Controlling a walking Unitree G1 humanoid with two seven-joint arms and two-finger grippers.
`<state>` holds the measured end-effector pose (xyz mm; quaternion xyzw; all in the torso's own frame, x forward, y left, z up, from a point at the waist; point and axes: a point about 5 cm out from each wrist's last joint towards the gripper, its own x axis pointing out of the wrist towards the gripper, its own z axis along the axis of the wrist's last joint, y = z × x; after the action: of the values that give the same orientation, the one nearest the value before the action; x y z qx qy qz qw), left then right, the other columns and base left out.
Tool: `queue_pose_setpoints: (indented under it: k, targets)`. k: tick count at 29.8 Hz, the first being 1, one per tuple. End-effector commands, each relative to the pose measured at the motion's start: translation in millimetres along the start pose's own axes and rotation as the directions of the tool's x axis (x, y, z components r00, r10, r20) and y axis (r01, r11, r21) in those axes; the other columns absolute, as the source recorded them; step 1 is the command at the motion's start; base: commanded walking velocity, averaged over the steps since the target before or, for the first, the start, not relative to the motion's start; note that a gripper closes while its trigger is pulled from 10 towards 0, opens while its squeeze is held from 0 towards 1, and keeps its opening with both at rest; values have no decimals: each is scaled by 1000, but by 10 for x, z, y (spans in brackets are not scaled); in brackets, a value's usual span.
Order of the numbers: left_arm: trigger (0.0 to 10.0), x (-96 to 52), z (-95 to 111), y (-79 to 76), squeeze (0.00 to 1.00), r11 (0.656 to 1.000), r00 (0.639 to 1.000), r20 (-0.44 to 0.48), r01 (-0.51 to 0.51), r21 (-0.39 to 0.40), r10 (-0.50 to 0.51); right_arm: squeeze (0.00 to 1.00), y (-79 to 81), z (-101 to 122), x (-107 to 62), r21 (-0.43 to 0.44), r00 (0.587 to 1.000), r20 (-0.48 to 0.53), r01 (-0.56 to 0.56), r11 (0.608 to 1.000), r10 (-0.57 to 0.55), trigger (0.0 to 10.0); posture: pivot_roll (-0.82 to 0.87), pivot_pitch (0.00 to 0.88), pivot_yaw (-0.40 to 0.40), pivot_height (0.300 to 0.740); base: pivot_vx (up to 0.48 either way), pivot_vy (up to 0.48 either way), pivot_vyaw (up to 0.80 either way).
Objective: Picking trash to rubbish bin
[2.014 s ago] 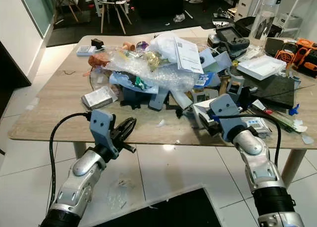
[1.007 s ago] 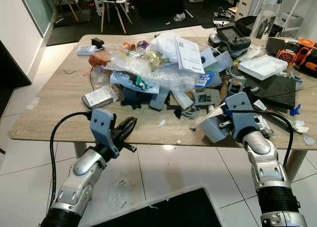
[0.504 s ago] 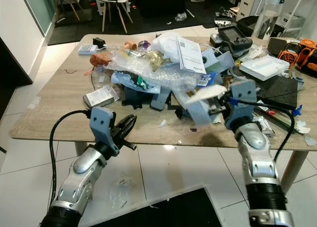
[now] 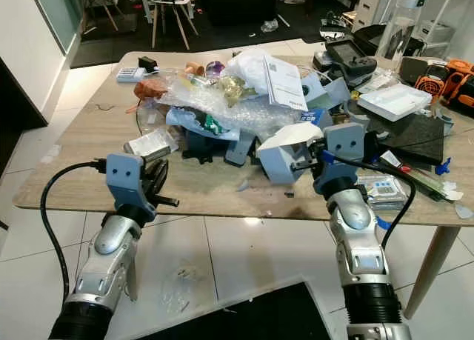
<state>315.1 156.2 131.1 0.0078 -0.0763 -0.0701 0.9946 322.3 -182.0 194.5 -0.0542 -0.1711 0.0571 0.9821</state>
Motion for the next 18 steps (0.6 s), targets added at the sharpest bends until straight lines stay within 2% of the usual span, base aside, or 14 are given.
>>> queue_pose_setpoints:
  k: [1,7,13,18]
  targets:
    - [10000,-13,-46,24,0,1000,1000,-10,-15,-1,15,0,7,3,-40,2,1000,4,9,1000,-9,10000,-32,68,30,740,0,0,-481]
    - [10000,-10,-53,9,0,1000,1000,-5,-28,-12,28,0,30,-6,-47,-2,1000,1,10,1000,-10,10000,-36,65,29,740,0,0,-800]
    - [10000,-50,-83,-178,0,999,999,-4,33,-36,-33,0,192,-12,-61,-7,1000,5,-27,1000,27,10000,-41,57,25,740,0,0,-800]
    - [10000,-30,-74,-213,0,998,999,4,35,-42,-35,0,219,7,-43,-4,999,12,-30,1000,30,10000,-42,56,25,740,0,0,-800]
